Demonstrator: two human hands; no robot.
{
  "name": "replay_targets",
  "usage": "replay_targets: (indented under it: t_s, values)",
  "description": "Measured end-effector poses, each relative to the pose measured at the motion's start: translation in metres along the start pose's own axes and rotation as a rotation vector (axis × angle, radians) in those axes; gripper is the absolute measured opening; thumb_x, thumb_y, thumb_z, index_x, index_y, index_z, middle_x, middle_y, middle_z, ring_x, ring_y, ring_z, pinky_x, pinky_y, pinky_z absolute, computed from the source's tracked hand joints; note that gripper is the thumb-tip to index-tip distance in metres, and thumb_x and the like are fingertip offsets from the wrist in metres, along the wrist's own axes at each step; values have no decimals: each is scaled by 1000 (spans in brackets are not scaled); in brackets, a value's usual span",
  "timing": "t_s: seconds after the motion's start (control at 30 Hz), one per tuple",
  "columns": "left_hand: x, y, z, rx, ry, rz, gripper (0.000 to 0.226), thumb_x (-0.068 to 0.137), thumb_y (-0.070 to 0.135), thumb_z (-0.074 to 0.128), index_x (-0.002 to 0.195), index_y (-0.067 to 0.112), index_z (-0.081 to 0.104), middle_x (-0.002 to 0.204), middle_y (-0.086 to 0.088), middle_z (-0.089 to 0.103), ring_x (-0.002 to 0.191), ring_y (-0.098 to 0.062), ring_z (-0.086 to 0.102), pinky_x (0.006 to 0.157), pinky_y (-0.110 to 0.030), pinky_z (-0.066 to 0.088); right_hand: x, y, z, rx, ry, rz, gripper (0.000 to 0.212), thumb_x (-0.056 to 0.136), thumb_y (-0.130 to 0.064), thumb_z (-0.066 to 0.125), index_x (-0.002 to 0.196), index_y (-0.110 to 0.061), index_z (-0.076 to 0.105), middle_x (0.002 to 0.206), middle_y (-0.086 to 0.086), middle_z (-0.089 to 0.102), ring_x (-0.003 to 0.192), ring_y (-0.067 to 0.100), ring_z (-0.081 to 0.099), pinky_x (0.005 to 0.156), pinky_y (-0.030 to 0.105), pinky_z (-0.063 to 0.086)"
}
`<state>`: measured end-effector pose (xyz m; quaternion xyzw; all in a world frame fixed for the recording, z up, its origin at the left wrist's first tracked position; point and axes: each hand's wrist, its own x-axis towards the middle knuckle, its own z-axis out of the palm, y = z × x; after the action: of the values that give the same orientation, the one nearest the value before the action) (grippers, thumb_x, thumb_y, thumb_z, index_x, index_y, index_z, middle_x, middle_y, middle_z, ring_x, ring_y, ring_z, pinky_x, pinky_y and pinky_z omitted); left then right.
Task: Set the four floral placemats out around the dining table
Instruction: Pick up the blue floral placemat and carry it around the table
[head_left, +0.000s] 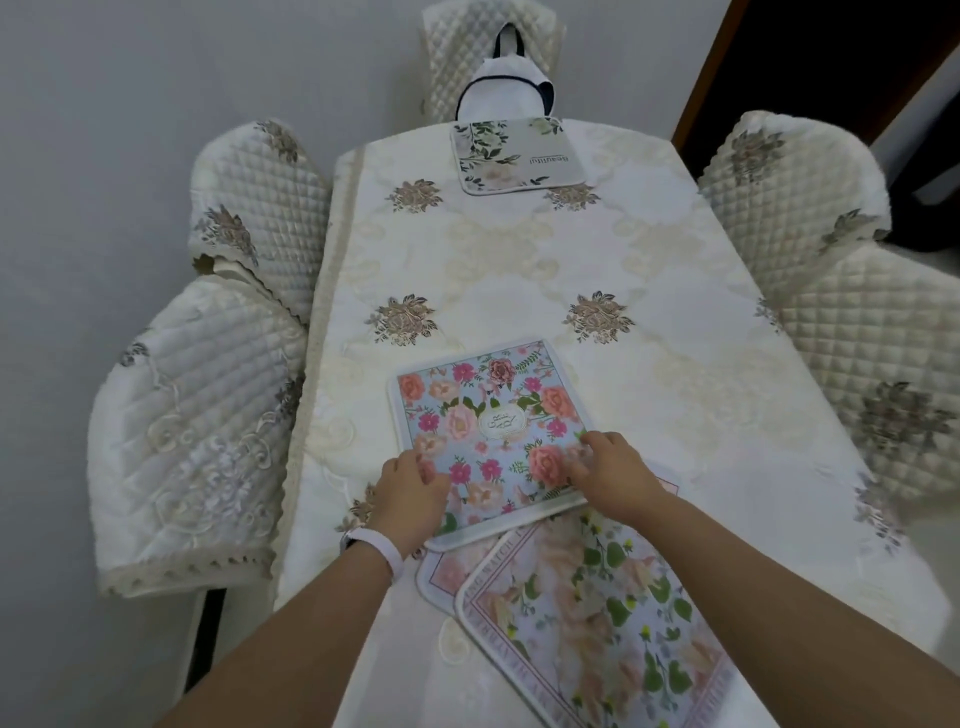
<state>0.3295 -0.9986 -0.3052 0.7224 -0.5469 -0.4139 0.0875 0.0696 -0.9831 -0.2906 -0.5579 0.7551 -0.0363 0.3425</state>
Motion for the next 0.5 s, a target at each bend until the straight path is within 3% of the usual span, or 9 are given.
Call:
replay_targets:
  t_s: [0.23, 0.4, 0.5]
  values:
    - [22, -1, 14, -215, 97, -194, 64, 85, 41, 56, 139, 13, 38, 135, -12, 47, 115, -32, 52, 96, -49, 47, 44, 11, 5, 84, -9, 69, 58, 91, -39, 48, 143, -14, 39, 139, 14, 46, 123, 34, 47, 100, 44, 43]
    - [36, -1, 17, -395, 132, -286, 78, 72, 41, 61, 139, 15, 32, 127, -11, 49, 108, -31, 56, 93, -50, 51, 63, 17, 7, 242, 100, 133, 56, 87, -37, 52, 138, -14, 44, 132, 15, 53, 106, 32, 59, 91, 45, 50]
    - [40, -1, 17, -463, 121, -332, 70, 83, 30, 62, 141, 15, 27, 111, -8, 54, 98, -27, 59, 90, -48, 52, 70, 19, 4, 357, 108, 156, 53, 87, -33, 52, 136, -15, 43, 120, 11, 60, 84, 25, 67, 78, 42, 56]
